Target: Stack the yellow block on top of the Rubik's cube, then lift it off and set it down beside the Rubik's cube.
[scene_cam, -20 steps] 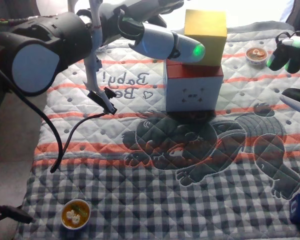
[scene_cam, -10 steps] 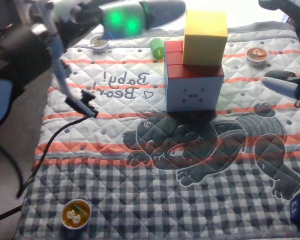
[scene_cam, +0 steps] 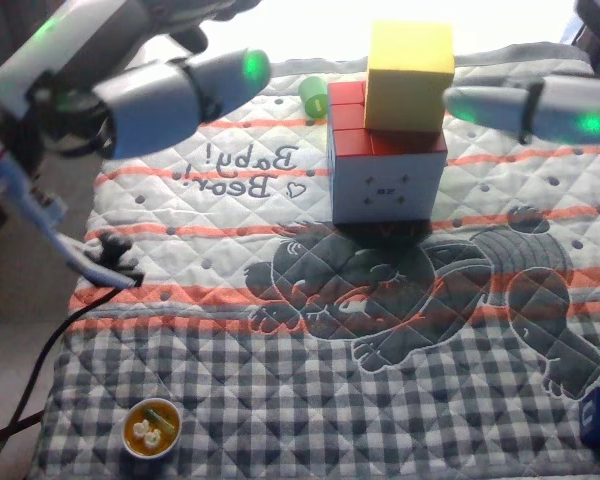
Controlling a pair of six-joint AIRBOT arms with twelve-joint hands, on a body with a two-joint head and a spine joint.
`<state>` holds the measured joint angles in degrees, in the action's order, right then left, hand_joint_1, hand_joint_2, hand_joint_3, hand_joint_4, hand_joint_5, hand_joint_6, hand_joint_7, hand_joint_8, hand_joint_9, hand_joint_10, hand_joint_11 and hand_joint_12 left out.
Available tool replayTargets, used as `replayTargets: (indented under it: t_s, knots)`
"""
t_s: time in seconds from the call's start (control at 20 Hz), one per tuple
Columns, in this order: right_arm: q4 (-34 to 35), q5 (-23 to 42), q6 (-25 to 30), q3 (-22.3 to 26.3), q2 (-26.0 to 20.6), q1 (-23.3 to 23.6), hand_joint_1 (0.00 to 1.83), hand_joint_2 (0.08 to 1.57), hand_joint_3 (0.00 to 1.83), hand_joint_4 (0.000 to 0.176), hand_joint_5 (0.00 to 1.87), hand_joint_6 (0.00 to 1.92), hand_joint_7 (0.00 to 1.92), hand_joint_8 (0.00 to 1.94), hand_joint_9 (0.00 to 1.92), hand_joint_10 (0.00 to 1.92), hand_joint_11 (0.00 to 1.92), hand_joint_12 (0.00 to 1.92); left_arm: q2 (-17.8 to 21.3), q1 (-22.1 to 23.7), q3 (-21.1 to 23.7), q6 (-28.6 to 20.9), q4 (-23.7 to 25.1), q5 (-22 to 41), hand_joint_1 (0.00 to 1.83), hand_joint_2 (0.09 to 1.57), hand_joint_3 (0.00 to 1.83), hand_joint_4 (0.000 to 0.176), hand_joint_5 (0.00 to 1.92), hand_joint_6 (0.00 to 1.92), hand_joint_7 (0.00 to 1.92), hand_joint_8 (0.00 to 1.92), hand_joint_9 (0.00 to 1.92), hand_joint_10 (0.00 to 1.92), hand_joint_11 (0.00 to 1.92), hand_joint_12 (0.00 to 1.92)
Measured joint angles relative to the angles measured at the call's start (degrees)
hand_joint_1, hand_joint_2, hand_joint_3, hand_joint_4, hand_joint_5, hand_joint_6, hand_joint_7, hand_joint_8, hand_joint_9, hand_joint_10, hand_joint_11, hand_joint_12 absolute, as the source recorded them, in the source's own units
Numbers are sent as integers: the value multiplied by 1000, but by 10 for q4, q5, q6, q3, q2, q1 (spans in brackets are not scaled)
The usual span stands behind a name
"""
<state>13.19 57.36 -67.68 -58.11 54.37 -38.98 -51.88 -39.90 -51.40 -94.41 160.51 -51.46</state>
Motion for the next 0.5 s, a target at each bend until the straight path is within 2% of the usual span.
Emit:
replayTargets:
  t_s: [0.05,0.1,0.15,0.2,0.25,0.3,0.35,0.4,0.5]
  knots:
    - [-3,-12,0,-9,9,12,388,939,0,0,236,68,340,51,242,394,0,1331,5,-9,8,0,-8,-12,720,1248,0,10,649,55,603,91,283,982,149,1688]
    - [-4,-33,0,-23,22,27,419,1015,13,0,222,34,342,20,268,334,0,1235,14,-27,18,0,-19,-36,755,1281,2,9,641,107,544,217,180,1079,65,1748]
    - [-4,-48,0,-33,33,35,423,1019,10,0,250,38,363,21,285,319,0,1253,20,-39,26,-1,-30,-56,741,1295,1,1,602,174,462,391,158,1078,33,1749]
    - [-4,-63,0,-41,41,41,423,1019,10,0,250,38,363,21,285,319,0,1253,24,-49,30,-2,-38,-70,741,1295,1,1,602,174,462,391,158,1078,33,1749]
    - [-5,-83,0,-50,50,48,428,946,0,0,277,20,400,13,306,252,0,1200,29,-60,34,-2,-52,-83,773,1310,1,0,497,433,322,675,180,1117,96,1744]
    - [-6,-96,0,-58,58,53,440,923,0,0,264,11,395,9,302,243,0,1211,31,-67,35,-6,-59,-92,780,1315,1,0,459,529,296,683,171,1126,116,1770]
    - [-6,-109,0,-64,64,59,421,918,0,0,262,8,389,5,299,237,0,1241,32,-72,35,-15,-63,-99,773,1292,0,0,489,507,342,586,212,1043,166,1738]
    - [-7,-122,0,-71,70,62,458,931,0,0,264,7,373,0,282,226,0,1226,32,-77,35,-20,-63,-106,776,1290,0,0,515,441,387,469,233,973,171,1714]
    - [-7,-140,0,-83,81,65,562,962,0,0,279,10,351,0,261,204,0,1184,32,-88,36,-35,-65,-116,771,1290,0,0,574,300,478,294,273,801,55,1634]
